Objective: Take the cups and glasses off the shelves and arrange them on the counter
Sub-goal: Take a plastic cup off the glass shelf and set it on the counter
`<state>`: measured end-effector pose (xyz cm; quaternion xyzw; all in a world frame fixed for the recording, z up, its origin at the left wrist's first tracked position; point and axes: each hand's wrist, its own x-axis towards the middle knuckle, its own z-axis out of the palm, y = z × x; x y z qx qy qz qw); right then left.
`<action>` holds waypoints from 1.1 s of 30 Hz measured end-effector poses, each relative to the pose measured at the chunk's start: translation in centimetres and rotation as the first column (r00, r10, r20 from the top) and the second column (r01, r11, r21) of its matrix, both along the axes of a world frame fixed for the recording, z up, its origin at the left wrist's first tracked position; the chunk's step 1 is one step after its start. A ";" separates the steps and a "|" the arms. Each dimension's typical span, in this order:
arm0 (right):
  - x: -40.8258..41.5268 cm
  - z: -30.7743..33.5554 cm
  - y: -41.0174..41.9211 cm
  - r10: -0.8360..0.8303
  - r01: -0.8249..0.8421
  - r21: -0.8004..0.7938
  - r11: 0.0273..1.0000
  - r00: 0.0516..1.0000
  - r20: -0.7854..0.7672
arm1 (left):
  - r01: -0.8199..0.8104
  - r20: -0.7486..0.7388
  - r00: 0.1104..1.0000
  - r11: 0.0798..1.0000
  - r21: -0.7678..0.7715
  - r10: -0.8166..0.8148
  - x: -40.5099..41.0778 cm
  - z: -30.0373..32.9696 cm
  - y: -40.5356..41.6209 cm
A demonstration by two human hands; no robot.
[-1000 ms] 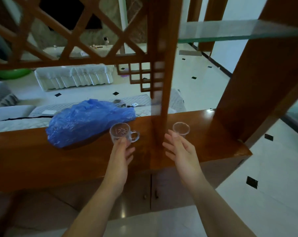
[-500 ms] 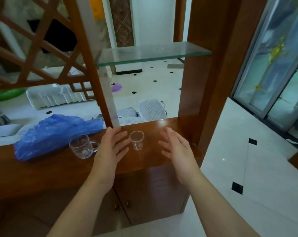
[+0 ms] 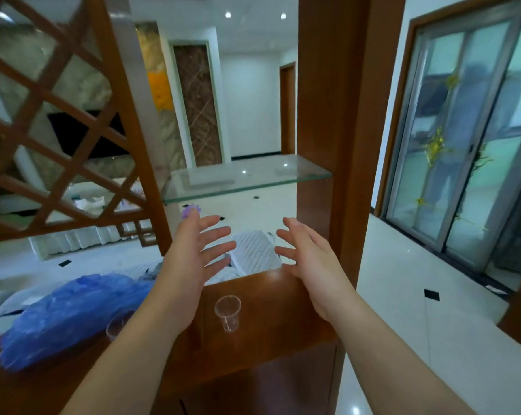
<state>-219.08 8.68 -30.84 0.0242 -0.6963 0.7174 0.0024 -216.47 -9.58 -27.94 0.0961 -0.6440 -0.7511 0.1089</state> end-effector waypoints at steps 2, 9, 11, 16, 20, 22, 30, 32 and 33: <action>-0.3 2.1 -0.2 -0.008 0.009 0.004 1.000 0.999 -0.035 | 0.019 -0.041 0.999 1.000 -0.003 -0.019 0.0 2.4 0.0; -0.7 10.0 -1.9 -0.012 0.012 0.002 1.000 0.988 -0.156 | 0.060 -0.153 0.986 0.997 -0.057 -0.068 0.0 10.2 -0.6; -0.6 12.1 -2.5 -0.013 0.010 -0.014 1.000 0.983 -0.181 | 0.080 -0.169 0.982 0.996 -0.048 -0.087 0.1 12.2 -0.9; -0.1 17.0 -4.4 0.003 -0.013 -0.037 0.999 0.969 -0.247 | 0.115 -0.250 0.960 0.991 -0.068 -0.128 0.2 16.3 -2.0; 0.3 20.9 -5.2 0.031 -0.044 -0.038 0.998 0.956 -0.293 | 0.144 -0.309 0.937 0.985 -0.093 -0.166 0.6 19.3 -2.7; 0.4 22.9 -5.5 0.060 -0.072 -0.028 0.997 0.947 -0.314 | 0.138 -0.329 0.930 0.984 -0.110 -0.167 0.9 20.9 -2.8; -0.7 29.5 -5.0 0.121 -0.113 0.043 0.993 0.899 -0.421 | 0.016 -0.408 0.904 0.963 -0.270 -0.129 1.2 28.2 -2.4; -1.1 31.3 -4.2 0.141 -0.129 0.058 0.990 0.883 -0.447 | -0.011 -0.422 0.899 0.957 -0.289 -0.117 1.1 30.2 -1.7; -1.3 32.2 -3.8 0.147 -0.132 0.065 0.989 0.876 -0.460 | -0.025 -0.426 0.898 0.954 -0.299 -0.110 1.0 31.1 -1.4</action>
